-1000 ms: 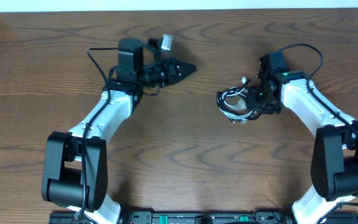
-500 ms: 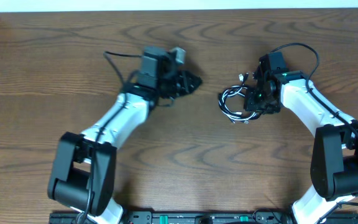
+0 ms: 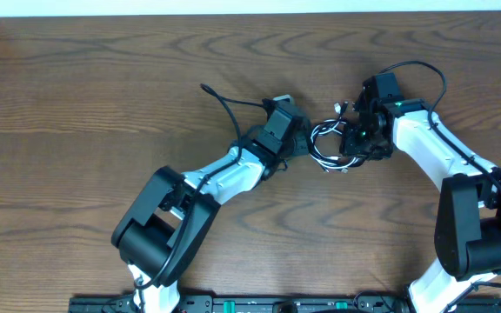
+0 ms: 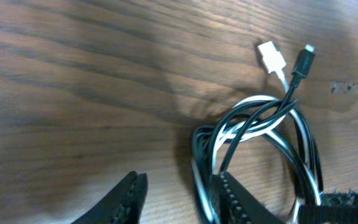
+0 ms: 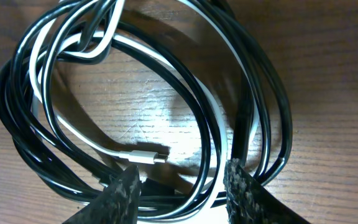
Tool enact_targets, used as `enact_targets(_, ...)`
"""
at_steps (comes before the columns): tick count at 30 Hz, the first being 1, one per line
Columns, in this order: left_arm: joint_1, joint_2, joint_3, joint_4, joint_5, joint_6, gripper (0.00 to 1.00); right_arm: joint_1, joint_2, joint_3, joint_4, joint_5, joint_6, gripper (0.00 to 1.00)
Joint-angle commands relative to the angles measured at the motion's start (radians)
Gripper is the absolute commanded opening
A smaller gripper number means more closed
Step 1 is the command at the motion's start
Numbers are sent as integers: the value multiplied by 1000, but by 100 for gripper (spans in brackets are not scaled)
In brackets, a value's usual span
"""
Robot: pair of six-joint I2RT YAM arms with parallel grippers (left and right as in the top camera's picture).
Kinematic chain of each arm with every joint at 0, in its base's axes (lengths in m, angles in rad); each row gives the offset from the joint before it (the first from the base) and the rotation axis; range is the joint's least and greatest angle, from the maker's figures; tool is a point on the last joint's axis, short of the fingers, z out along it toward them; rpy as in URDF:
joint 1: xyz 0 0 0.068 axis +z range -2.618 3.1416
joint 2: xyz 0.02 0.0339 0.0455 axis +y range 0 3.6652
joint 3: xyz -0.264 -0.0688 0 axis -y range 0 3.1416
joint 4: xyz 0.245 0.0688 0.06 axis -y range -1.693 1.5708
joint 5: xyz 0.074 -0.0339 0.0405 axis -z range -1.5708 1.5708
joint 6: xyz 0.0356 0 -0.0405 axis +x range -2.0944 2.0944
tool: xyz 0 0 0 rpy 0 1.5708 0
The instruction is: Untangle cables
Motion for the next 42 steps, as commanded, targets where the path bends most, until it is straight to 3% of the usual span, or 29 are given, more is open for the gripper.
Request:
enact_targets(1, -18, 18, 17, 14, -42, -70, 34, 11, -4, -3, -2, -8, -8, 40)
enact_targets(11, -33, 77, 17, 0, -30, -108, 33, 13, -4, -3, -5, -8, -8, 40)
enact_targets(16, -52, 93, 17, 0, -28, -107, 25, 13, -4, -3, -9, -7, -9, 40)
enact_targets(20, -58, 99, 17, -2, -31, -106, 14, 18, -4, -3, -8, -8, -9, 42)
enact_targets(27, -59, 186, 17, -79, -33, -105, 13, 18, -4, -3, -10, -7, -9, 44)
enact_targets(33, -58, 191, 46, -194, -148, 2, 8, 17, -4, -3, -6, -7, -9, 45)
enact_targets(36, -58, 189, 128, -329, -212, 102, 8, 17, -4, -3, -5, -7, -9, 45)
enact_targets(39, -58, 189, 250, -523, -387, 270, 8, 17, -4, -3, 3, -3, -9, 46)
enact_targets(42, -56, 189, 280, -571, -402, 311, 8, 17, -4, -3, 10, -3, -9, 46)
